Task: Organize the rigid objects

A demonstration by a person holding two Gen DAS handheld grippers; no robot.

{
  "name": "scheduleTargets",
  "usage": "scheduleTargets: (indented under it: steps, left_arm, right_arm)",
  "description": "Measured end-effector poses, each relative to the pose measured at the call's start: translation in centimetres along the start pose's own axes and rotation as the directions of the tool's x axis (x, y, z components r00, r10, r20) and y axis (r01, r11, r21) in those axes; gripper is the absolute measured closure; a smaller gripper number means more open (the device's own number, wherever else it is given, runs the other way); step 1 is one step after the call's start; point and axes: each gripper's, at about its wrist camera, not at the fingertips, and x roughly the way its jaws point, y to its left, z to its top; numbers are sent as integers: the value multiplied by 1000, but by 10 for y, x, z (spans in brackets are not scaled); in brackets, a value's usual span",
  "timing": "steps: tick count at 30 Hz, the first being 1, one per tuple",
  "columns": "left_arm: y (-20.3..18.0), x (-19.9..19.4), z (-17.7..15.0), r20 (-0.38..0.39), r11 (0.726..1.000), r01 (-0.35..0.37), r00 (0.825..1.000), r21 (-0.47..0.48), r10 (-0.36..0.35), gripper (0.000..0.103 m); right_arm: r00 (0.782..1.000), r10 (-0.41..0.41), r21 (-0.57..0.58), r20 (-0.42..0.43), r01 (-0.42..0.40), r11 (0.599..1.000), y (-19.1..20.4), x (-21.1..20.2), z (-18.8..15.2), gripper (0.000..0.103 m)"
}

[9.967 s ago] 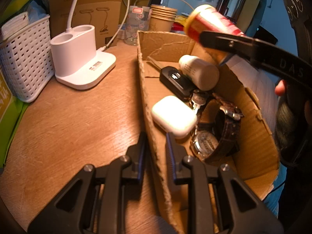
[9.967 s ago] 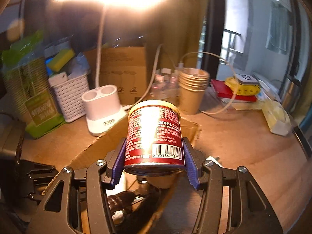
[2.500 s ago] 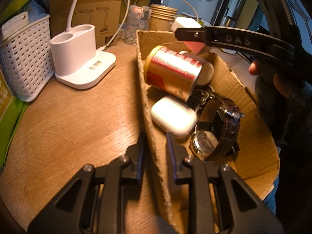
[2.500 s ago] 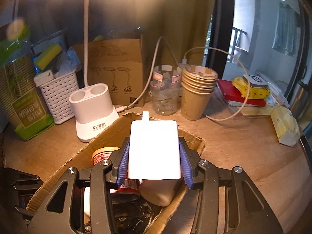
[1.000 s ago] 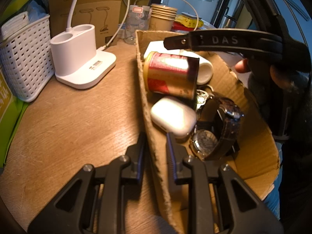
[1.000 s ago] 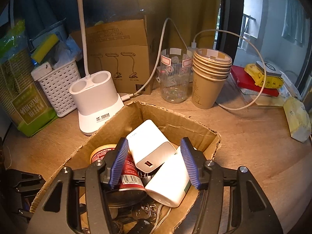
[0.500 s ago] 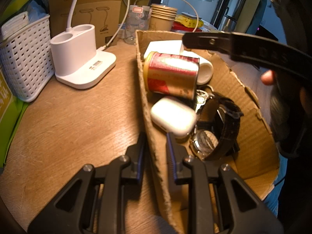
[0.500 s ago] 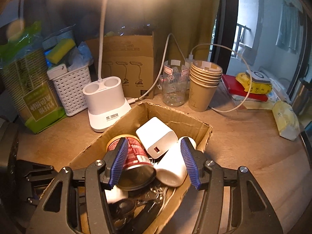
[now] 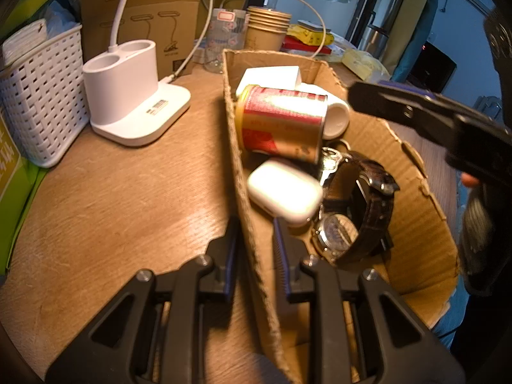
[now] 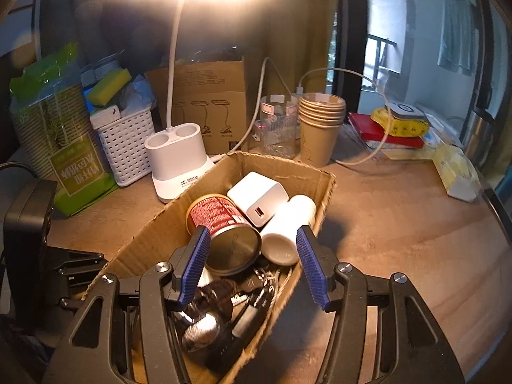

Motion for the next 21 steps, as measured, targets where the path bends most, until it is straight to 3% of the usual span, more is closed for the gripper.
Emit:
scheduleTargets:
  steps: [17,21]
  left_arm:
    - [-1,-3,1,13,1000,-21,1000,8,21,80]
    - [-6,-15,0,79,996,-83,994,23,81,67]
  right_arm:
    - [997,-70,88,16,68,994,9,-30,-36,44]
    - [996,-86,109,9,84,990,7,-36,-46,44]
